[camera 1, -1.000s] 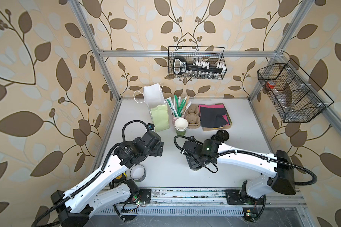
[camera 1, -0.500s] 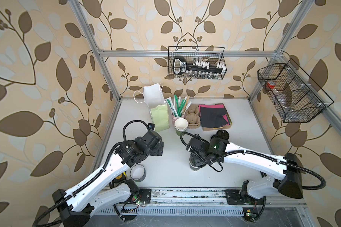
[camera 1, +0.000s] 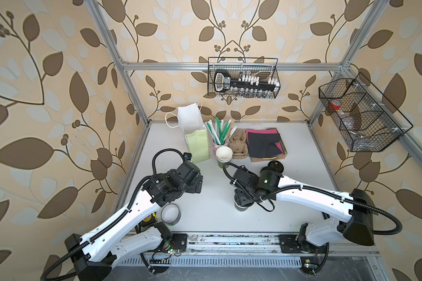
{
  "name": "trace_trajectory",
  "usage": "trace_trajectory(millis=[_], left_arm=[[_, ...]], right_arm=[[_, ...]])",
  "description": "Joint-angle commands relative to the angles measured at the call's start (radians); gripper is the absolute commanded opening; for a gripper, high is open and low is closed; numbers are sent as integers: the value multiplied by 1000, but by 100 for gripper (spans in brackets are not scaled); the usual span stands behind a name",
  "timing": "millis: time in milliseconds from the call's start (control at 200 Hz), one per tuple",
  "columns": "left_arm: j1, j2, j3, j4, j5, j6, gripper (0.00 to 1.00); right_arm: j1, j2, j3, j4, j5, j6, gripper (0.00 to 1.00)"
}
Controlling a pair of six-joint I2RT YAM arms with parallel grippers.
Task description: Pack the takeout coffee
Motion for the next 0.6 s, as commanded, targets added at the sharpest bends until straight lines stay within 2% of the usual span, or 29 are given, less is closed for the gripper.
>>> trace_trajectory(millis=[0, 600], left_arm=[[12, -3, -2, 15, 2, 9, 99], [14, -2, -2, 15, 9, 12, 99]], right_arm=[[-2, 25, -4, 11, -11, -8, 71], [27, 69, 72, -50, 35, -5, 71]])
